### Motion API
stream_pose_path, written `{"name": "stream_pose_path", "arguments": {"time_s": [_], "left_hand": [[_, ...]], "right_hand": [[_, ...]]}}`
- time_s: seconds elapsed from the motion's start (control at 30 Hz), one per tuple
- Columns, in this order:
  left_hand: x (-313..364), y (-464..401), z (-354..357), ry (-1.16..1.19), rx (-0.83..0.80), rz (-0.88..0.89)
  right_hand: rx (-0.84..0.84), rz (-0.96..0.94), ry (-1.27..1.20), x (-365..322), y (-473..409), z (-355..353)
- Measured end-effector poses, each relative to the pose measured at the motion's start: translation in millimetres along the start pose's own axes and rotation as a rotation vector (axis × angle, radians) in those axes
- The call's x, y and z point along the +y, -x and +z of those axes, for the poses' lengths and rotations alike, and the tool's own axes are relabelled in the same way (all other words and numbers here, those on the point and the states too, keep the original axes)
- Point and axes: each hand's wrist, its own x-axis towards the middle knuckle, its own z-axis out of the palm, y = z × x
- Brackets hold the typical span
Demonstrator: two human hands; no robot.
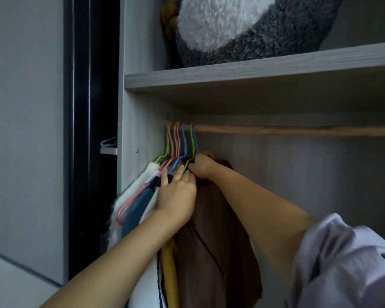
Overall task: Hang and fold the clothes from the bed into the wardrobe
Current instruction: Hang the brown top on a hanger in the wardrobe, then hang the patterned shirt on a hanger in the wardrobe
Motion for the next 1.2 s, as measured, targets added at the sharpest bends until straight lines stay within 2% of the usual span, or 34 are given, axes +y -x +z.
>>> {"name": "stream_pose_path", "arguments": {"time_s": [0.2,0.3,0.4,0.5,0.63,0.73,0.87,1.0,1.2], "left_hand": [[17.8,4.7,-1.7,-0.144,-0.030,0.046],[41.4,5.1,-5.9,-0.126,0.031,0.101],[86.3,9.6,-7.2,0.016,0.071,0.216],[146.8,23.3,1.4,0.187,0.103,0.344],[238.7,67.6,22.3,0.379,0.027,0.548],[302.2,121.0,32.4,0.545,0.016,0.717],[365.6,210.2,26.0,0.713,0.022,0.889],[410.0,323.9,7.3,0.823,-0.049,1.084],[472.8,508.6,-52.2,0.823,-0.281,1.495]], "right_hand": [[-0.045,-0.101,-0.092,41.7,8.5,-5.3],[0.112,-0.049,0.005,92.9,39.6,-16.1],[0.302,0.059,0.168,150.7,96.3,-31.3],[0.377,0.152,0.332,207.1,174.6,-42.0],[0.322,0.304,0.475,272.8,303.5,-46.7],[0.259,0.422,0.533,295.9,407.7,-47.3],[0.205,0.575,0.494,297.8,542.9,-36.2],[0.122,0.756,0.451,282.6,683.3,-20.2],[0.039,1.270,0.399,240.9,912.6,-10.4]]}}
